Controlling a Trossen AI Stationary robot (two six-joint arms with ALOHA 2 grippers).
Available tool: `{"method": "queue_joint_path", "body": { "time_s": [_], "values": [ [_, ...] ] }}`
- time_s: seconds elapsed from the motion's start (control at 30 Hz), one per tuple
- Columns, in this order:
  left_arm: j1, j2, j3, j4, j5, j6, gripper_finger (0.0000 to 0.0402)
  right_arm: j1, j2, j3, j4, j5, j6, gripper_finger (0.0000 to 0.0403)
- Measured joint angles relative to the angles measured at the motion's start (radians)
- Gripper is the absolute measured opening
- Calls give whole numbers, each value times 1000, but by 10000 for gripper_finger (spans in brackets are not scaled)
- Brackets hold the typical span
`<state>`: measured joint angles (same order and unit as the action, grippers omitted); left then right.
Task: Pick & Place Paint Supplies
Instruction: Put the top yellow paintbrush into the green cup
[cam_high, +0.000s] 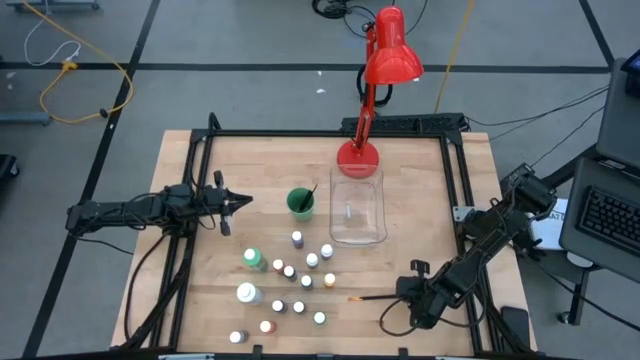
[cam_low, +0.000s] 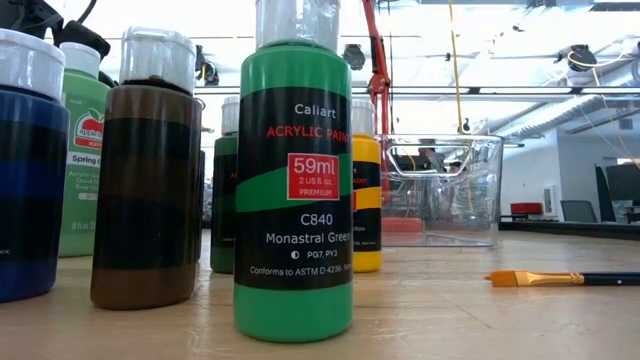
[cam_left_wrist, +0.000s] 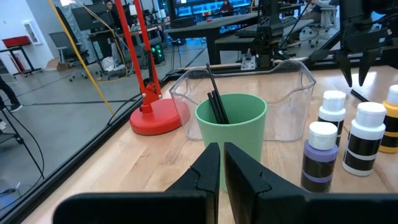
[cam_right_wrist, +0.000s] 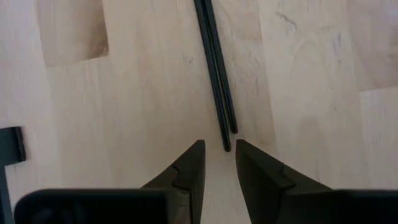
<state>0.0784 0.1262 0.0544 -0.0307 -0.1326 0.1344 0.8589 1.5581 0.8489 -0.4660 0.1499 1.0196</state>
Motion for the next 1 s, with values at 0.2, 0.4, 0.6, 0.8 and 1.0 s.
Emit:
{"method": "queue_joint_path", "body": {
  "time_s": [0.2, 0.4, 0.6, 0.8, 1.0],
  "values": [
    [0, 0, 0, 0, 0, 0, 26, 0, 0, -46, 88, 2, 9, 77],
    [0, 0, 0, 0, 0, 0, 26, 0, -2, -70, 136, -4, 16, 75],
    [0, 0, 0, 0, 0, 0, 26, 0, -1, -71, 165, -28, 24, 62],
    [0, 0, 0, 0, 0, 0, 26, 0, 0, -72, 210, -77, 65, 51],
    [0, 0, 0, 0, 0, 0, 26, 0, 0, -72, 279, -76, 8, 42]
  ]
}}
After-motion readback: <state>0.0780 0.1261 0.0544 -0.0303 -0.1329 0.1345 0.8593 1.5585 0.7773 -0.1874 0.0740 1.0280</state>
